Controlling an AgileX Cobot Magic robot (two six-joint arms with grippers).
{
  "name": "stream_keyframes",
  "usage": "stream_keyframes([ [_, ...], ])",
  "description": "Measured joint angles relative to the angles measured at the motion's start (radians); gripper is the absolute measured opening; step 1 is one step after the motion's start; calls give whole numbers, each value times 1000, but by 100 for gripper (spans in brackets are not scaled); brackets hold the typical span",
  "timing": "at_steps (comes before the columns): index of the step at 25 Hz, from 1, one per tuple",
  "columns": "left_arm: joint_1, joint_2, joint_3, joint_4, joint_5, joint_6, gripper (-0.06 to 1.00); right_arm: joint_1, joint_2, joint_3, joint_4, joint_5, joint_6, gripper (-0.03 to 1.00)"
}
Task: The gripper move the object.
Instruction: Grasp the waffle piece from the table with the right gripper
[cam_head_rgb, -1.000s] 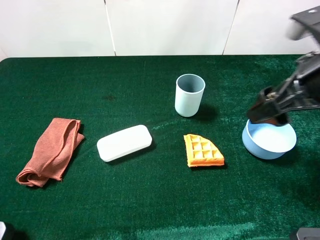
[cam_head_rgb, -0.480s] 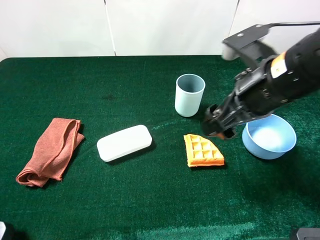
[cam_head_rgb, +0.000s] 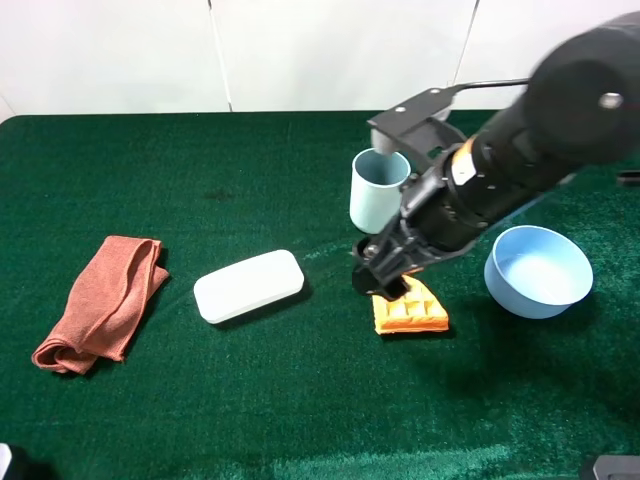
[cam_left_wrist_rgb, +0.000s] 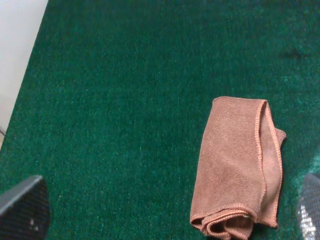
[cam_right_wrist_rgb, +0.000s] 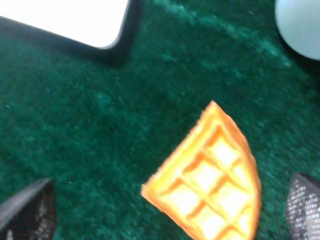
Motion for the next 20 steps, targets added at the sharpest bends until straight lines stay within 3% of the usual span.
stream_keyframes([
  [11, 0, 0, 0, 0, 0, 0, 99, 14, 167, -50, 3, -16, 3, 69],
  [20, 0, 0, 0, 0, 0, 0, 99, -2, 213, -51, -145, -17, 178, 69],
])
